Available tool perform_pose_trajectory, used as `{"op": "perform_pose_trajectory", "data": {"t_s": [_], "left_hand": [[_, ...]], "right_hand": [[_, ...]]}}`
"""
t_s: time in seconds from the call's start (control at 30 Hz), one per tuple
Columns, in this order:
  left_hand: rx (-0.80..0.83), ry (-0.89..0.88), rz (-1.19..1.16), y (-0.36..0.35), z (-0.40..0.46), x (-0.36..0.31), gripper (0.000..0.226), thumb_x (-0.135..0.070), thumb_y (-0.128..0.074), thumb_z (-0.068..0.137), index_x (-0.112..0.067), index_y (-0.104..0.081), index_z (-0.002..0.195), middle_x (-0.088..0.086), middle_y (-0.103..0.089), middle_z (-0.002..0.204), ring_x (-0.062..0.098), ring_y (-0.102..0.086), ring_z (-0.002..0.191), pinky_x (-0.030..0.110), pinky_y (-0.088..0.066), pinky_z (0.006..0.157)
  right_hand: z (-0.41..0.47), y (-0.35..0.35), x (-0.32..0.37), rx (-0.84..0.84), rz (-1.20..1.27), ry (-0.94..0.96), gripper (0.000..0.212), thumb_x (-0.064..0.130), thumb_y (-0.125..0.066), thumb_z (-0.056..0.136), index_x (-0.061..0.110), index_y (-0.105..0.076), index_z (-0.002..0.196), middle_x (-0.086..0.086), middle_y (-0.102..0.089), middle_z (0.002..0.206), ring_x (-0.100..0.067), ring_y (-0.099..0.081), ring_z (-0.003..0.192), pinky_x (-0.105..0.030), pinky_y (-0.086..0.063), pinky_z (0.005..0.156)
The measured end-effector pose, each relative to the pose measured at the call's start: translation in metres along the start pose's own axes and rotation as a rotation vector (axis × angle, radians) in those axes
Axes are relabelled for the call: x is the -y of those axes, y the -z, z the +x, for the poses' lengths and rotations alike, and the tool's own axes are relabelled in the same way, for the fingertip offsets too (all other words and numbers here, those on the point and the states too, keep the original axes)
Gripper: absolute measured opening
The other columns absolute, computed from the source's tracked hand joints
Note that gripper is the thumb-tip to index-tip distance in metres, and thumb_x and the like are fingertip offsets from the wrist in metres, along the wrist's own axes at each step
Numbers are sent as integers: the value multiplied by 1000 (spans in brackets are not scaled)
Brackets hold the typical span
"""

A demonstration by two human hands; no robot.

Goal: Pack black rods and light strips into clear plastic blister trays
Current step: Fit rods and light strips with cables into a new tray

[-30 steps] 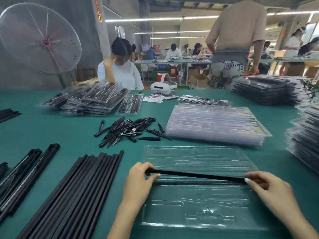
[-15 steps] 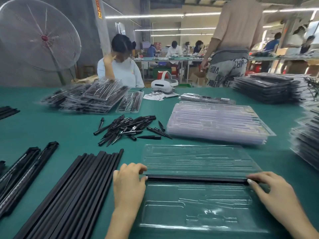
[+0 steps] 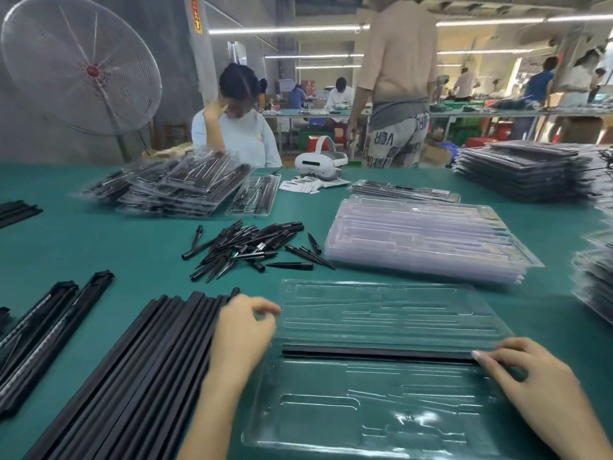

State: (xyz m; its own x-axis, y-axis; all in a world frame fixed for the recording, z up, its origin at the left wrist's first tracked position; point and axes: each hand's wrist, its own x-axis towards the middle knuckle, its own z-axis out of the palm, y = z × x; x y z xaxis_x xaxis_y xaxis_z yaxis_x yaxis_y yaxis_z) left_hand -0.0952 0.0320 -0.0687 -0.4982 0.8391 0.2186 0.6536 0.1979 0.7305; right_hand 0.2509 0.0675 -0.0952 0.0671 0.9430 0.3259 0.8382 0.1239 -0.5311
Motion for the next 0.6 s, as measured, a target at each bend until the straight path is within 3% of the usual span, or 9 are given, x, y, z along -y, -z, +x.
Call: {"op": "perform_pose_trajectory", "data": {"t_s": [0.1, 0.2, 0.3, 0.37, 0.43, 0.6], "left_hand": [[-36, 33, 158, 5, 52, -1, 30, -7, -52, 84, -25, -70, 99, -1, -64, 104, 20, -58, 89, 27, -43, 75], [192, -2, 367, -10, 86, -2, 45, -6, -48, 86, -19, -56, 127, 5, -57, 123, 24, -55, 109, 32, -45, 84], [273, -75, 649, -29, 108, 10, 58, -3, -41, 90, -19, -34, 145, 7, -43, 138, 27, -42, 126, 39, -42, 95], [257, -115, 829, -37, 120, 17, 60, -3, -41, 92, -19, -27, 148, 9, -39, 142, 28, -37, 131, 42, -37, 102], [209, -148, 911, -42, 130, 22, 56, 1, -45, 91, -16, -32, 143, 10, -40, 141, 27, -37, 130, 41, -36, 102], [73, -329, 964, -44, 143, 28, 41, 9, -50, 86, -14, -51, 120, 6, -54, 120, 26, -51, 111, 34, -43, 86]], "right_hand": [[2, 0, 3, -3, -47, -24, 17, 39, -74, 77, 32, -71, 62, 16, -60, 77, -19, -54, 75, -31, -35, 67], [5, 2, 8, -8, -82, -41, 22, 47, -68, 80, 36, -69, 61, 15, -59, 71, -21, -55, 72, -31, -37, 63], [4, -3, 12, -17, -100, -18, 25, 44, -68, 81, 31, -68, 59, 9, -57, 66, -24, -55, 70, -34, -43, 62], [4, -5, 13, -21, -85, 0, 28, 40, -69, 81, 25, -66, 57, 6, -54, 65, -24, -54, 70, -36, -45, 61], [6, -7, 14, -19, -80, 8, 27, 37, -69, 82, 21, -65, 60, 5, -51, 66, -24, -52, 72, -35, -43, 59], [10, -11, 13, -4, -102, 17, 23, 36, -65, 87, 19, -66, 71, 8, -47, 71, -19, -45, 77, -29, -35, 58]]}}
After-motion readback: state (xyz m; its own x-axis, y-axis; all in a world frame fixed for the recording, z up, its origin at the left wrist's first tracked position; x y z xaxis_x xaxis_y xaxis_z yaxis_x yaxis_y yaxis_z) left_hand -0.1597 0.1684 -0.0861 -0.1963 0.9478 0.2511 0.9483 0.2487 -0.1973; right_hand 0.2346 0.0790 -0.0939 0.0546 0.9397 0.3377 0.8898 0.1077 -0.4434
